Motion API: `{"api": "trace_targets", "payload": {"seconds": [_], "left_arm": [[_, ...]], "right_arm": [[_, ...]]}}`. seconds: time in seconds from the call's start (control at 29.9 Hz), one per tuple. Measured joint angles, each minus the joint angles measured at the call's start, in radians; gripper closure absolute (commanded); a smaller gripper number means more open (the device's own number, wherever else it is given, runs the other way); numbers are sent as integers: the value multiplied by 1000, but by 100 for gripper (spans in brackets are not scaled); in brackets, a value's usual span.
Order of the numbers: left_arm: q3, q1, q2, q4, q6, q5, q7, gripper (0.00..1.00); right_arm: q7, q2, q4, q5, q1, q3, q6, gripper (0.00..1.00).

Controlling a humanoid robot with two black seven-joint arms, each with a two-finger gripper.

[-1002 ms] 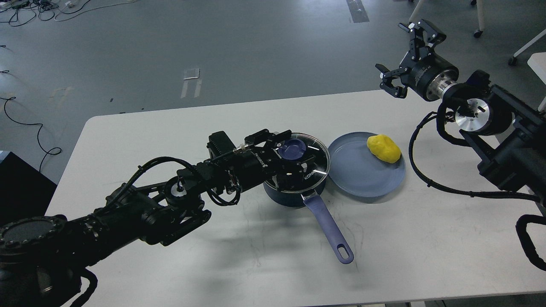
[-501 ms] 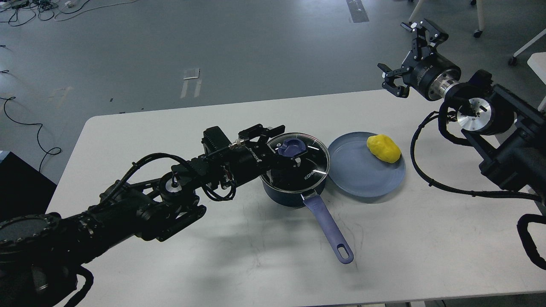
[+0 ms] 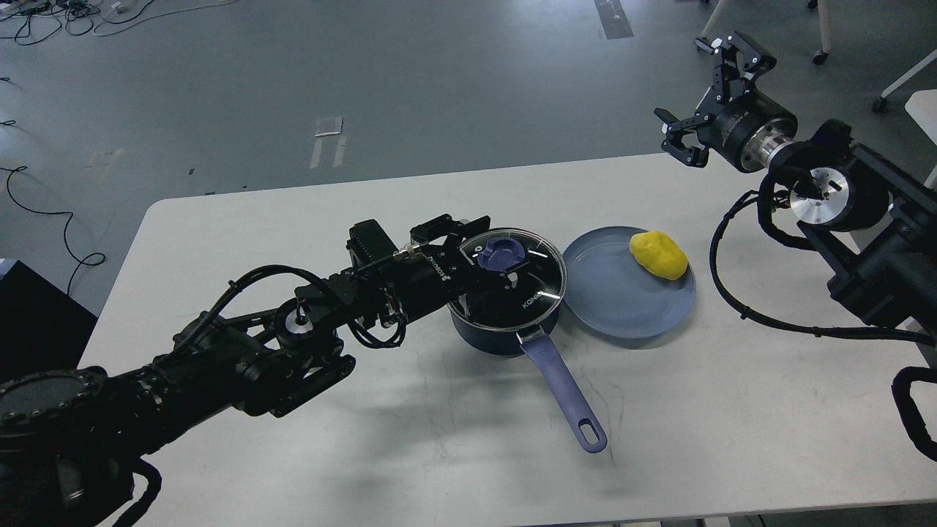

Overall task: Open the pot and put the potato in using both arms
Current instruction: 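Close the left gripper on the lid knob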

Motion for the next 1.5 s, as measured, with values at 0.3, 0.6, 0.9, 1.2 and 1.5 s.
{"api": "trace_targets", "payload": {"seconds": [0.3,0.6,0.9,1.2,1.5], "left_arm": [[3,7,-3,9,5,1,1,41],[8,22,-7,44,16,3,-1,42],[11,25,-6,39,15,3,-23,42],[10,20,-10,38,14,0,-23,55],[9,1,-1,37,15,-11,-33,82]], "right_arm": [[0,0,-3,0,0,0,0,0],[2,0,-18,0,-1,0,1,0],[2,1,-24,0,3,0,1,0],[2,1,-26,2,4,0,1,0],[2,2,-25,2,18,-3,1,0]]}}
